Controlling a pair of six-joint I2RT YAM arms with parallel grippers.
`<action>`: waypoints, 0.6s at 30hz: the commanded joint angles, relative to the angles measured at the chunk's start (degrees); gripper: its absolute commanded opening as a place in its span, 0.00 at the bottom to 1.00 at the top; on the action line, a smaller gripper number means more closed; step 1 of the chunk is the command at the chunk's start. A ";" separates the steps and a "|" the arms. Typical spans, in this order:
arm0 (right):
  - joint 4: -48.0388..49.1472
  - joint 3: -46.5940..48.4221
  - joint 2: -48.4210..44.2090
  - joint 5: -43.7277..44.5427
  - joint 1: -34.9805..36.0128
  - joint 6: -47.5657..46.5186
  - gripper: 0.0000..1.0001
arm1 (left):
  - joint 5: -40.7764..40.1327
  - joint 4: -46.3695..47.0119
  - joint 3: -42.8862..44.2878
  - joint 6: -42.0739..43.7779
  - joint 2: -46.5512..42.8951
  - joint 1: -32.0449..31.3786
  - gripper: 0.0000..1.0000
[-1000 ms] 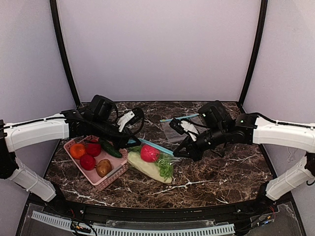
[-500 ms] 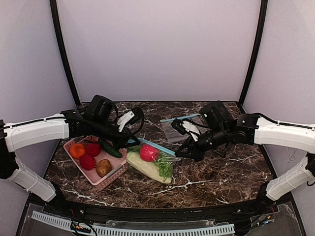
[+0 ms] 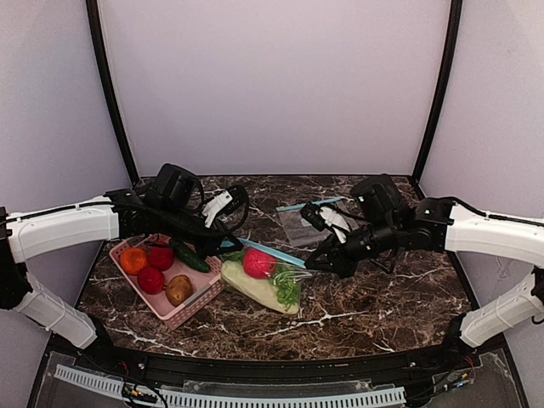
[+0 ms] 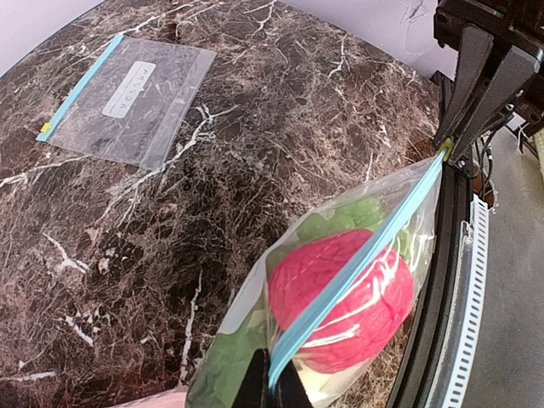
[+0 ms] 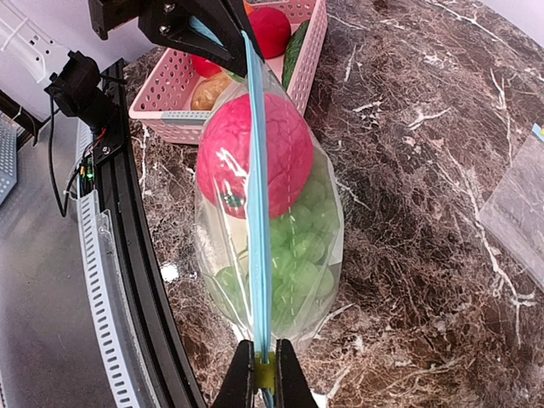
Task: Place the food in the zip-top bag and seal the zipper
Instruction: Zip the zipper on the zipper food storage bag, then place the zipper food storage bag at the center of the board.
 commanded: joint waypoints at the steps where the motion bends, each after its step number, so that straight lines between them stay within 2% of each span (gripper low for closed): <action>1: -5.14 -1.74 -2.01 -1.62 -0.76 2.02 0.02 | 1.11 -0.57 0.86 -0.03 -1.96 1.79 0.01; 2: -3.76 -1.98 -2.12 -3.10 -0.76 2.89 0.06 | 5.34 -0.02 0.37 -0.23 -1.89 1.74 0.01; 5: 2.02 -3.54 -2.36 -6.45 -0.76 6.18 0.20 | 10.37 1.70 -0.26 -1.16 -0.45 0.31 0.01; 9: 5.62 -5.59 -2.61 -5.26 -0.76 7.69 0.31 | 10.40 0.50 0.09 -0.54 2.26 -2.57 0.01; 15: 7.32 -7.64 -3.72 -1.31 -1.14 9.48 0.50 | 9.07 -0.14 0.76 -0.29 3.13 -3.39 0.01; 18: 8.38 -8.24 -4.26 -1.87 -1.55 9.33 0.54 | 8.08 -0.16 0.69 -0.25 2.85 -3.40 0.01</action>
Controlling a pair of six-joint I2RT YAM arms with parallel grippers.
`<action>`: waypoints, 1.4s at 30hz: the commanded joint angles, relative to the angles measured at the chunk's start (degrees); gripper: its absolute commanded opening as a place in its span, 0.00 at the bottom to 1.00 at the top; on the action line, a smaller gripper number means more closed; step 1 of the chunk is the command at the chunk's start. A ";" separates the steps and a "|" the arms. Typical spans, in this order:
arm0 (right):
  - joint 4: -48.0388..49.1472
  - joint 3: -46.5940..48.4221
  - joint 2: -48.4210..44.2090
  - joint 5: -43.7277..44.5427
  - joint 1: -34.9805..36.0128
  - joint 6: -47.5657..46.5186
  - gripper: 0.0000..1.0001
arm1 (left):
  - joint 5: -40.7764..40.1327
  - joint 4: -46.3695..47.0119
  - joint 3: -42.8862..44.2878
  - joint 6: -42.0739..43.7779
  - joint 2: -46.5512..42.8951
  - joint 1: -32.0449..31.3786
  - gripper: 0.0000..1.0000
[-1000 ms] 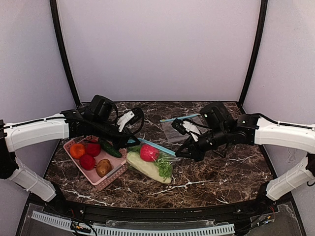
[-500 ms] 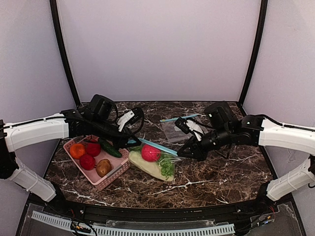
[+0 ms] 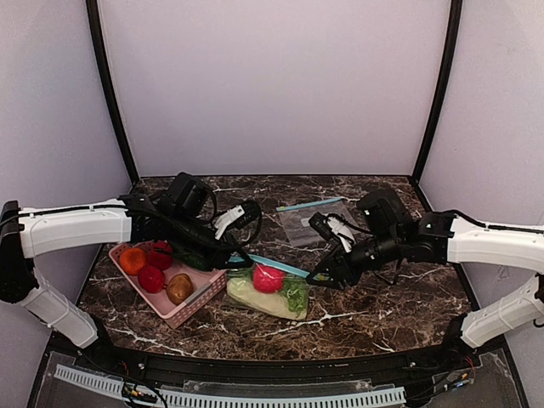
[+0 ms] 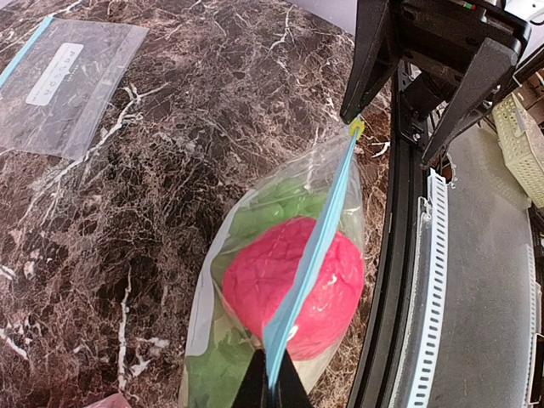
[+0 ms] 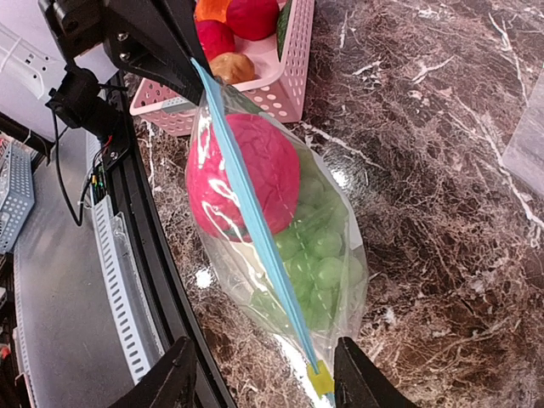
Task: Place the food in the zip-top bag and seal the zipper
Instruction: Place the zipper food storage bag at the center of the board.
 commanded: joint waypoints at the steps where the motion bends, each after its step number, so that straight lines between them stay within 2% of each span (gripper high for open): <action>1: 3.66 -0.98 -1.83 0.50 -0.83 0.68 0.54 | -0.67 -0.17 0.73 0.23 -0.96 -0.07 0.01; 6: 3.72 -1.73 -0.94 1.85 -0.90 0.55 0.54 | -2.49 -1.48 1.41 0.23 -0.05 -0.07 0.01; 9: 3.66 -1.26 -0.56 3.84 -1.00 1.45 0.55 | -6.35 -2.03 1.92 -0.34 0.39 -0.02 0.01; 13: 3.43 -0.49 -0.02 10.42 -1.37 4.09 0.60 | -9.40 -3.15 2.99 -1.58 2.01 0.01 0.17; 17: 3.60 -1.00 0.16 14.43 -3.13 7.38 0.63 | -9.54 -2.52 2.83 -2.83 1.94 0.01 0.41; 21: 3.84 -1.41 -0.18 16.33 -4.27 9.78 0.78 | -10.60 -2.33 2.95 -2.76 0.59 0.06 0.72; 22: 3.88 -1.62 -0.28 16.78 -4.57 10.26 0.82 | -11.44 -2.27 2.81 -2.70 0.23 0.08 0.76; 25: 4.08 -2.21 -0.48 18.26 -5.40 11.11 0.89 | -14.37 -1.88 2.34 -2.84 -2.06 0.68 0.93; 27: 4.25 -2.67 -0.56 18.79 -6.06 11.55 0.91 | -16.13 -1.86 2.05 -2.71 -3.58 1.50 0.98; 32: 5.14 -3.43 -0.47 18.93 -7.82 14.31 0.92 | -24.08 -2.57 2.12 -4.84 -7.38 2.43 0.99; 42: 8.75 -3.55 1.07 19.64 -10.58 17.79 0.96 | -36.82 1.07 -2.49 -16.10 -10.79 4.07 0.99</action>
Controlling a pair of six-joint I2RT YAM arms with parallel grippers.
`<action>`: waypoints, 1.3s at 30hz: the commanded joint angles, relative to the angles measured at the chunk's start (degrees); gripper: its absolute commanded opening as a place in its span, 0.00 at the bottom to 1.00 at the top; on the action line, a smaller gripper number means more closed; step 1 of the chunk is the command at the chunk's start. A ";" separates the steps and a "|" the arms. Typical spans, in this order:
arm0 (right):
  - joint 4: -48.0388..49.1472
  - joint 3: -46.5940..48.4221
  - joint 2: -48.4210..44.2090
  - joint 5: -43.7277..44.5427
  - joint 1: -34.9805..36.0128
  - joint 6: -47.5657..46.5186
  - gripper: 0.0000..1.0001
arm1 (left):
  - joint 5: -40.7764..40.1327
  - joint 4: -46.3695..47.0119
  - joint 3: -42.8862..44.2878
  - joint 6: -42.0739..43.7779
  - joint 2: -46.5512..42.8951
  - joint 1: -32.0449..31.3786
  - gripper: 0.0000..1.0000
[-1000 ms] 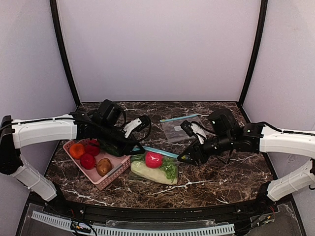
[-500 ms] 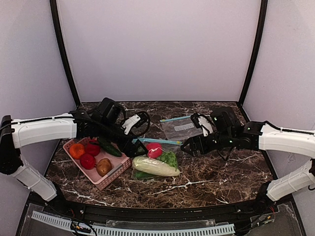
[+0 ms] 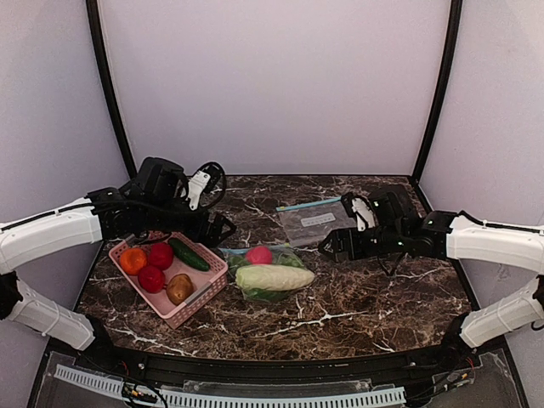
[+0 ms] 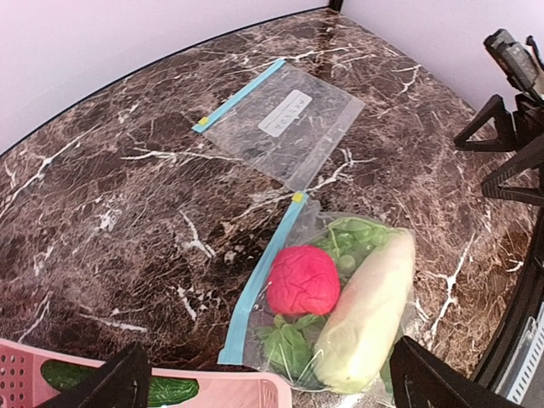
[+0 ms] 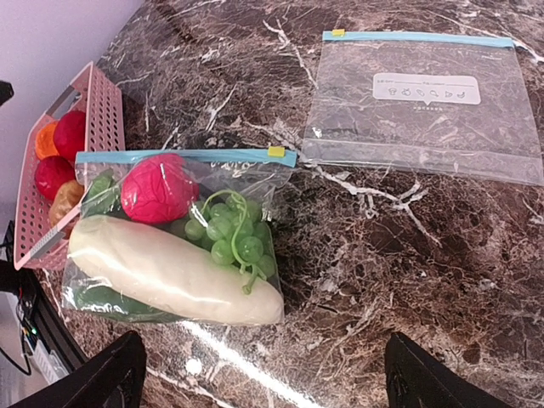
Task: Place the food in the zip-top bag and seal the zipper
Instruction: Place the zipper food storage bag at the center of the board, then reset both arms
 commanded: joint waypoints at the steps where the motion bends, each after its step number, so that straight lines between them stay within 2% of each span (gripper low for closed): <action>1: 4.83 -0.56 1.64 0.93 -3.02 3.15 0.96 | -7.49 1.01 -3.01 -5.38 -0.83 2.10 0.99; 5: 9.13 -2.32 2.45 0.11 -7.14 3.92 0.96 | -7.38 2.50 -5.42 -5.96 -1.02 8.66 0.99; 10: 10.78 -5.20 0.30 -0.28 -15.06 2.15 0.96 | -6.39 4.93 -9.44 -5.89 -3.53 20.38 0.99; 15: 11.49 -9.41 -6.26 -0.16 -24.76 -1.30 0.97 | -6.85 7.65 -13.64 -6.82 -8.33 32.97 0.99; 19: 13.91 -13.65 -13.19 -0.34 -31.67 -3.04 0.99 | -9.70 10.15 -17.77 -7.79 -12.18 39.95 0.99; 23: 19.57 -18.35 -19.17 0.12 -34.78 -5.03 0.98 | -17.29 16.96 -24.28 -7.55 -16.74 41.18 0.99; 28: 28.76 -24.29 -22.25 4.56 -34.88 -11.10 0.99 | -21.86 28.71 -32.27 -4.27 -22.47 41.20 0.99; 36: 44.41 -32.95 -21.47 9.45 -34.89 -19.37 0.99 | -25.32 45.25 -42.22 0.79 -22.37 41.20 0.99; 39: 45.50 -33.35 -21.68 10.38 -34.76 -20.92 0.99 | -26.64 48.17 -44.23 1.66 -20.81 41.20 0.99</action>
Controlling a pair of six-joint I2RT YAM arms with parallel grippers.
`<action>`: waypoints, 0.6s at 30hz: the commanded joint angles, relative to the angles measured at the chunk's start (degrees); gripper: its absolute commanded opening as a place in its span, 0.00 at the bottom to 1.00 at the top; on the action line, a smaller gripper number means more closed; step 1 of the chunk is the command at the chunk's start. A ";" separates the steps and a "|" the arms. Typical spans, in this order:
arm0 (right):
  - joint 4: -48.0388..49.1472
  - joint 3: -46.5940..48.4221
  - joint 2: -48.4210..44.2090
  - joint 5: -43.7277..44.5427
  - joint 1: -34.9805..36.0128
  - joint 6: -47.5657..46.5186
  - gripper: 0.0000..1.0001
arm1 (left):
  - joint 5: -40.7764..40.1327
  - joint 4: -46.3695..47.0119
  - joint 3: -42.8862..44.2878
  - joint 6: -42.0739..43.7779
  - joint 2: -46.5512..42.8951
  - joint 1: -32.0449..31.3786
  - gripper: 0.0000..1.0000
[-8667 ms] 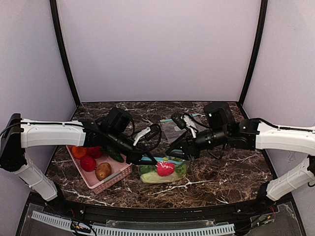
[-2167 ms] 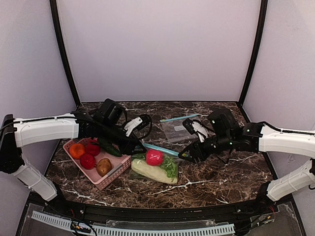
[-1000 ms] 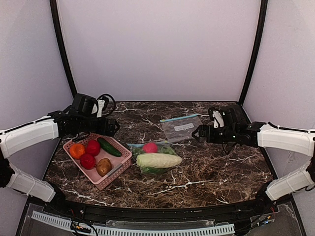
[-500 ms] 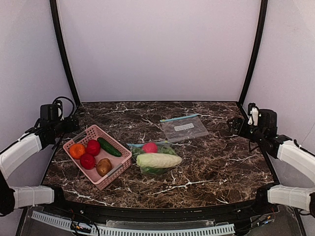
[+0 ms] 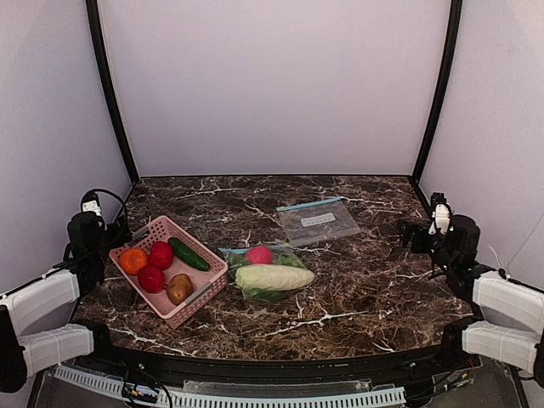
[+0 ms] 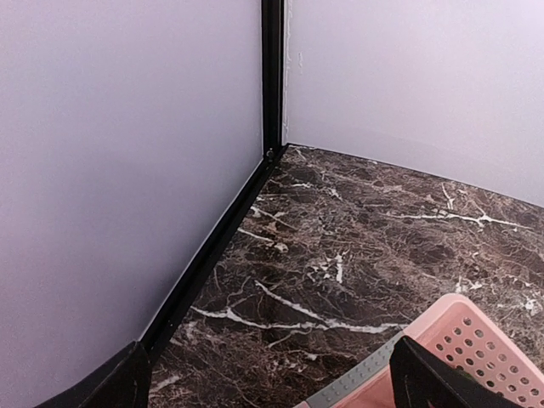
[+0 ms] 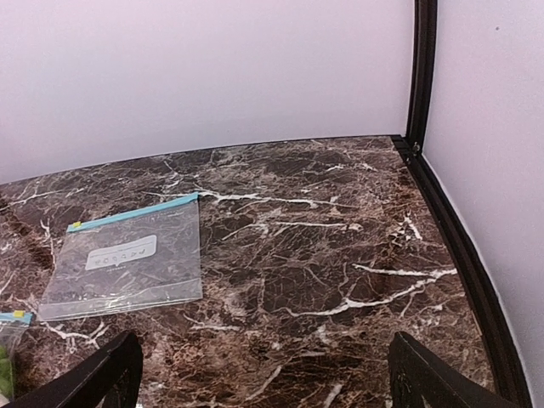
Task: Place the food in the zip-top bag and seal the zipper
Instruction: Reset both arms
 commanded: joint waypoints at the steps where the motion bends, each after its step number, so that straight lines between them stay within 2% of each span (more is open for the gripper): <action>1: 9.64 -1.72 -0.06 3.61 -0.09 -4.83 0.99 | -3.20 8.73 -3.40 2.72 1.82 0.27 0.99; 5: 11.35 -2.83 -0.85 4.84 -0.10 -5.92 0.99 | -3.09 14.07 -7.48 3.05 1.00 0.27 0.99; 18: 11.86 -3.97 -2.62 4.89 -0.09 -5.95 0.99 | -5.16 16.26 -10.57 3.44 -1.40 0.27 0.99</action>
